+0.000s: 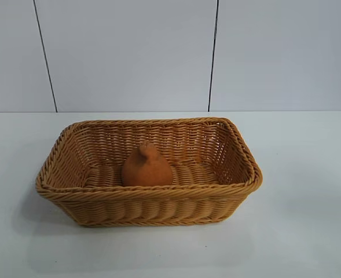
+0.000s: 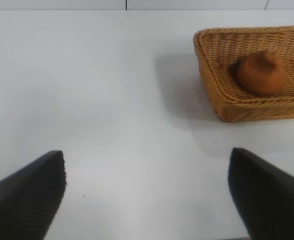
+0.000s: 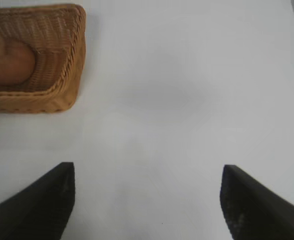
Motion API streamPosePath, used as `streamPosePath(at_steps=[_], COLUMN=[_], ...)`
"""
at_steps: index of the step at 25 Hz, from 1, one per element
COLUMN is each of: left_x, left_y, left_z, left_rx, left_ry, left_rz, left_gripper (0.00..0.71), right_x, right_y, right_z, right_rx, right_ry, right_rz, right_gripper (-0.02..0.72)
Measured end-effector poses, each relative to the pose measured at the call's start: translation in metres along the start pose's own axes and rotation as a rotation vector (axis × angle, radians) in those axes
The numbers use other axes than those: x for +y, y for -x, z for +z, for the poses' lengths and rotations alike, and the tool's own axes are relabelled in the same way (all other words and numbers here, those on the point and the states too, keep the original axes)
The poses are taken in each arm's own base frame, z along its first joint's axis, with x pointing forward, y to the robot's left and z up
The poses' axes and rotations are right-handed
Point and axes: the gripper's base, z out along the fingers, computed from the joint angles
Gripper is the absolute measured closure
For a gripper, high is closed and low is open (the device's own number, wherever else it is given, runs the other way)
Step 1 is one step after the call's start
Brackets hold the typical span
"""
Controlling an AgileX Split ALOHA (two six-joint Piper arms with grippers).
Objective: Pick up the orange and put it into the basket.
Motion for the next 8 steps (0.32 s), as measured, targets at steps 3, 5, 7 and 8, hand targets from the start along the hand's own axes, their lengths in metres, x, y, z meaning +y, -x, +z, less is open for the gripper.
streamPosePath(at_steps=[3, 5, 7, 8], left_x=[0.0, 0.0, 0.0, 0.0], left_y=[0.0, 0.0, 0.0, 0.0], left_z=[0.0, 0.0, 0.0, 0.0], left_rx=[0.0, 0.0, 0.0, 0.0], left_ry=[0.0, 0.0, 0.0, 0.0], left_rz=[0.0, 0.0, 0.0, 0.0], left_gripper=[0.079, 0.079, 0.079, 0.079], right_x=[0.0001, 0.0001, 0.0001, 0.0001], right_y=[-0.001, -0.0011, -0.0011, -0.0011], right_z=[-0.002, -0.0022, -0.0022, -0.0022], right_rx=[-0.014, -0.016, -0.016, -0.016], right_ry=[0.0, 0.0, 0.0, 0.0], right_rz=[0.0, 0.0, 0.0, 0.0], right_gripper=[0.156, 0.156, 0.156, 0.156])
